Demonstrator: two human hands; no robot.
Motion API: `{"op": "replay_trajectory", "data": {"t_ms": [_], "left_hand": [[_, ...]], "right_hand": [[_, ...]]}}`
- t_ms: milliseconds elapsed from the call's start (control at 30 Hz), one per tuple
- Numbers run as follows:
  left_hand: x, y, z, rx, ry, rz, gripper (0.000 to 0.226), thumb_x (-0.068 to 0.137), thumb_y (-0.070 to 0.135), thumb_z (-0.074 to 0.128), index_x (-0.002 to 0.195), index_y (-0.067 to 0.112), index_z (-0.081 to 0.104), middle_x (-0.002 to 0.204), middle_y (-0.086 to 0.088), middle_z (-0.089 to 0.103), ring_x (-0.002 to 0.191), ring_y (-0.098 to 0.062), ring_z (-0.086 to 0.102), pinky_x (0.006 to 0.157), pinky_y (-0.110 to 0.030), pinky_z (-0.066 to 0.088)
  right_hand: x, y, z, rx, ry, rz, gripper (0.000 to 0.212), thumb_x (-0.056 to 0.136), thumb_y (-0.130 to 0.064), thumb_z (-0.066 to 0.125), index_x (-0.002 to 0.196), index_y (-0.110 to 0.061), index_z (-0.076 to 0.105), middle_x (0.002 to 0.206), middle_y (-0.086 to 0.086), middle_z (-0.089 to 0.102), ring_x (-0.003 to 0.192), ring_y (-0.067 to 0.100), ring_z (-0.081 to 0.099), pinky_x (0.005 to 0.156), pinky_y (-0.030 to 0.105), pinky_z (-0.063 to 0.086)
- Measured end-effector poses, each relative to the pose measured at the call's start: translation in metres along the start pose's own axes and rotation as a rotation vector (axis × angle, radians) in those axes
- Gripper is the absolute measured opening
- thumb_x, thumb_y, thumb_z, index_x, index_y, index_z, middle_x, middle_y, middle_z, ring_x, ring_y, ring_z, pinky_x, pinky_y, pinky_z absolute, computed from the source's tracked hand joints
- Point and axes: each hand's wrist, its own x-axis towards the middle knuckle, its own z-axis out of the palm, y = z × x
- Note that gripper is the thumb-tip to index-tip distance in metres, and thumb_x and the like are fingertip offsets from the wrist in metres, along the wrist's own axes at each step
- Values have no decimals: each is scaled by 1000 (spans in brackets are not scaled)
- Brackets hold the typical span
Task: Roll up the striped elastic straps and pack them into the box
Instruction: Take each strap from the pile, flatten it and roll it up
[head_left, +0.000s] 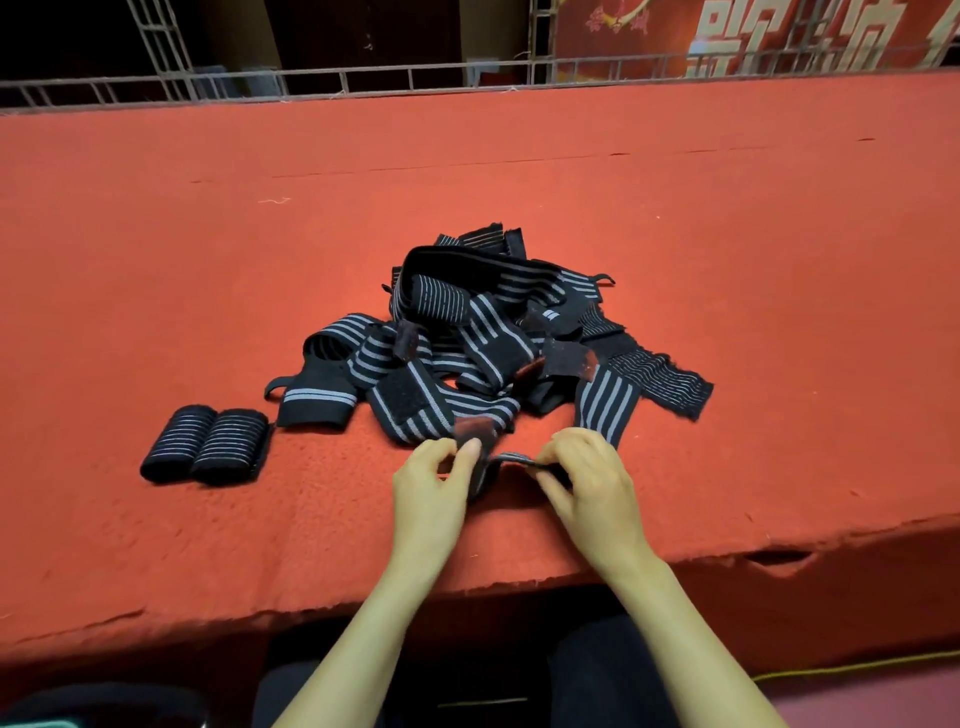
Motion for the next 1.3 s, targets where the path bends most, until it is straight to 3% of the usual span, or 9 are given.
{"op": "replay_trajectory", "data": {"t_ms": [133,267,367,500,633,733,933,1100,1300], "left_hand": [[9,-23,-28,-209,221,-200,28,89,38,55,71,17,56,75,-6,63,70,-20,54,68,-39,43],[13,-41,-73,-209,308,-202,20,93,26,57,75,21,61,72,6,64,67,-10,56,68,-36,45],[11,-65,-97,-31,337,-234,26,90,34,61,95,9,67,93,-6,69,93,-25,62,86,-40,47],[0,-80,-103,305,288,-238,26,91,22,60,80,-1,58,82,-19,59,85,-38,54,77,-42,37],[-10,-82,-100,521,253,-258,30,93,23,57,100,-5,60,99,-22,59,101,-40,50,89,-48,34],[-15,-78,-99,639,198,-249,30,90,21,60,110,-1,59,108,-21,58,106,-39,46,90,-48,32],[-7,-62,-85,565,66,51,55,72,-17,54,124,-1,53,127,-20,48,122,-35,40,105,-43,33],[-7,-58,-53,520,-312,143,39,91,26,60,125,9,58,132,-6,49,129,-24,39,111,-31,24],[-8,-60,-51,599,-455,131,70,78,64,59,136,27,46,148,6,35,142,-19,19,115,-47,10]], "right_hand": [[-10,7,0,-2,13,-9,14,67,-4,68,75,-9,58,82,1,60,92,16,53,84,24,37],[-13,9,-2,-31,-10,-49,13,70,-5,68,75,-9,57,83,1,61,95,21,57,87,30,41],[-15,10,-1,-65,8,-61,15,70,-3,70,75,-9,58,85,2,61,93,23,58,85,33,42],[-15,9,-2,-99,-3,-92,20,69,1,75,76,-9,60,86,2,64,95,24,59,87,35,43],[-18,15,-10,-107,-137,-129,5,75,-18,67,76,-14,64,99,-1,67,110,19,52,93,33,39],[-28,27,-23,-76,-280,-83,31,86,-45,54,85,-19,70,111,-5,66,122,15,47,100,33,38],[-35,28,-43,-78,-101,105,42,91,-40,47,97,-8,72,105,2,68,116,18,50,107,15,28],[-40,37,-53,-104,125,260,14,86,-7,61,97,-1,67,103,14,63,103,25,53,101,22,33],[-47,49,-62,-47,131,505,34,79,9,66,111,1,60,126,19,42,118,32,47,101,48,42]]}}
